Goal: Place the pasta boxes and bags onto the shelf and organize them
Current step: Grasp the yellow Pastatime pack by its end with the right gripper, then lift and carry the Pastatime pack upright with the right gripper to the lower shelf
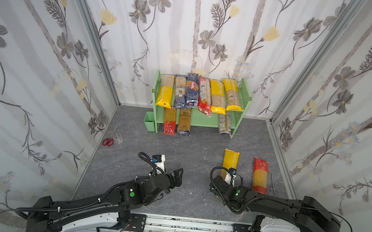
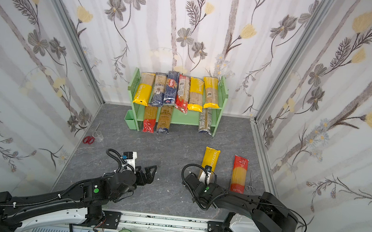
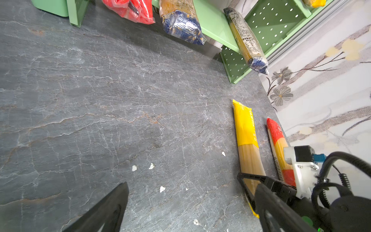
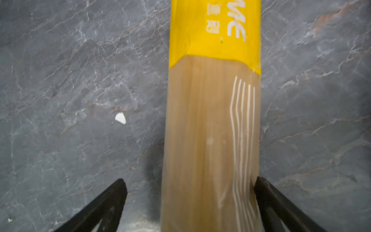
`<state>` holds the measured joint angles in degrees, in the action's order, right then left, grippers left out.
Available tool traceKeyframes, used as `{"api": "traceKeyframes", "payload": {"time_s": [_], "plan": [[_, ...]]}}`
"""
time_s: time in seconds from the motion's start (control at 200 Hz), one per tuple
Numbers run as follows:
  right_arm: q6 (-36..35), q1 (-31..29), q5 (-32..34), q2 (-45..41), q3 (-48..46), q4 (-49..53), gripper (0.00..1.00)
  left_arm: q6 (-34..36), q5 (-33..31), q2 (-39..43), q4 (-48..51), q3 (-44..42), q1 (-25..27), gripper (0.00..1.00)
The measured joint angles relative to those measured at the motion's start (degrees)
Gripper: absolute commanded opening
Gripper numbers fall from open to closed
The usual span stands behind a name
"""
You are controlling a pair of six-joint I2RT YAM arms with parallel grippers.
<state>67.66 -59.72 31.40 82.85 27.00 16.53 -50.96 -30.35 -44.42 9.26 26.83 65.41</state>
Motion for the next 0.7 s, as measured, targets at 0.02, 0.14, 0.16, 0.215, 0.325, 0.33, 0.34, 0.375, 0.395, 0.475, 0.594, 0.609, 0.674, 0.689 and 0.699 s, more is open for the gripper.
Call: {"api": "traceKeyframes", "payload": {"time_s": [0.02,0.14,0.16,0.215,0.325,0.33,0.34,0.375,0.395,0.475,0.594,0.609,0.674,0.689,0.699], "plan": [[0.79,-0.74,0.35,0.68,0.28,0.11,1.00,0.00,0.00,0.13,0.00,0.00,0.00,1.00],[4.48,-3.76,3.04,4.59,1.14,0.42,1.00,-0.02,0.00,0.79,0.00,-0.11,0.00,1.00],[5.05,-4.20,3.74,5.16,1.20,0.39,1.00,-0.02,0.00,0.83,-0.02,-0.17,0.00,1.00],[6.38,-5.22,5.42,6.43,1.38,0.42,1.00,-0.02,0.00,0.87,0.00,-0.28,0.00,1.00],[8.81,-7.21,9.01,9.44,1.70,0.87,1.00,-0.04,0.00,0.81,0.00,-0.37,0.00,1.00],[8.85,-7.26,9.18,9.60,1.73,0.90,1.00,-0.04,0.00,0.79,0.00,-0.37,0.00,1.00],[8.90,-7.39,9.64,10.01,1.77,0.94,1.00,-0.04,-0.02,0.74,-0.02,-0.37,0.00,1.00],[9.90,-7.67,11.02,11.13,1.92,0.94,1.00,-0.04,-0.02,0.57,-0.02,-0.37,0.00,1.00],[10.40,-7.74,11.54,11.61,2.03,0.92,1.00,-0.04,-0.02,0.44,0.00,-0.37,0.00,1.00],[11.98,-7.87,13.68,13.94,2.43,0.57,1.00,0.00,-0.02,-0.11,0.00,-0.13,0.00,1.00],[13.88,-8.00,16.85,17.16,2.97,-0.42,0.98,0.68,-0.09,-0.31,0.00,0.20,0.00,1.00],[14.01,-8.00,17.16,17.57,3.08,-0.57,0.97,0.74,-0.11,-0.28,0.00,0.22,0.00,1.00],[14.56,-7.98,18.43,18.93,3.54,-1.16,0.89,1.07,-0.28,-0.11,0.00,0.22,0.00,1.00],[14.58,-7.98,18.58,19.17,3.69,-1.29,0.86,1.07,-0.31,0.00,0.00,0.22,0.00,1.00],[14.58,-7.98,18.67,19.32,3.78,-1.38,0.83,1.07,-0.33,0.09,0.00,0.22,0.00,1.00]]}}
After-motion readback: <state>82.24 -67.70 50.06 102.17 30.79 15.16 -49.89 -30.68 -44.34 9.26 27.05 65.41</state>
